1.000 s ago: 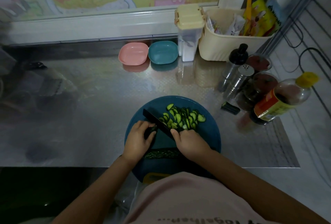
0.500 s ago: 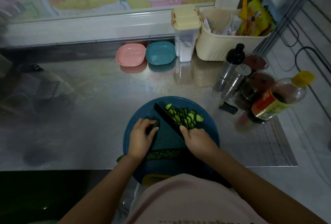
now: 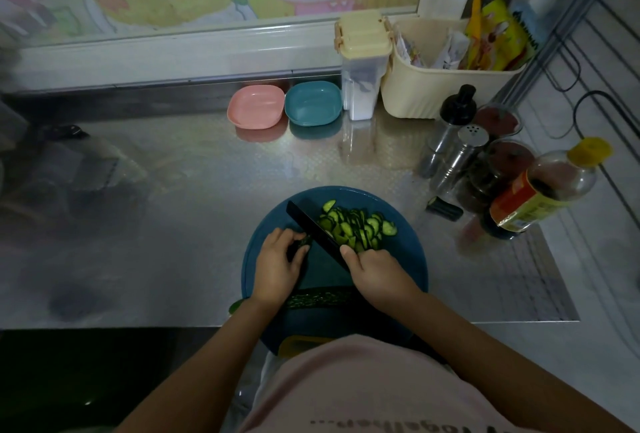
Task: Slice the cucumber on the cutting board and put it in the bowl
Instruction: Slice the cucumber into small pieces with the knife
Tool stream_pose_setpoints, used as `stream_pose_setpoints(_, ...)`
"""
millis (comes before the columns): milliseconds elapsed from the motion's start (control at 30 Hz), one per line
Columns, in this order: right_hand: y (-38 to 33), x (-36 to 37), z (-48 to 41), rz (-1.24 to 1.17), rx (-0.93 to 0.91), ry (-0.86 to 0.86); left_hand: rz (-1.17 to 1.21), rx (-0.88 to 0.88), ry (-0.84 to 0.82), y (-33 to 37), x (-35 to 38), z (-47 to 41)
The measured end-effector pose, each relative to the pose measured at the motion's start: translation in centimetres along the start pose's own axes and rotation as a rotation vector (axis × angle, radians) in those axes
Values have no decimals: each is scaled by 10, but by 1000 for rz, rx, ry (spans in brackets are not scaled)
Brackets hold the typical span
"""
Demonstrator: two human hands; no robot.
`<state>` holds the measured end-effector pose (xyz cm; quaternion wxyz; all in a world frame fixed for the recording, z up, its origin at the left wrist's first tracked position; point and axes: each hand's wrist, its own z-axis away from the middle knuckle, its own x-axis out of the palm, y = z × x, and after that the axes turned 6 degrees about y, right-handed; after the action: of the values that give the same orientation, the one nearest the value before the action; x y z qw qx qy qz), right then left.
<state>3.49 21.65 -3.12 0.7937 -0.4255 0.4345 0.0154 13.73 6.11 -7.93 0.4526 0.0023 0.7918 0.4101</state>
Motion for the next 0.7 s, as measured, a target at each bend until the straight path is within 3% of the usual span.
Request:
stream_pose_setpoints(433,-6,3,-9,-53,35,-87,41,-17,11,2,-2,-1)
stream_pose_setpoints(700,-1,8,-8,33,40,-16,78,-25,26,2,-2,0)
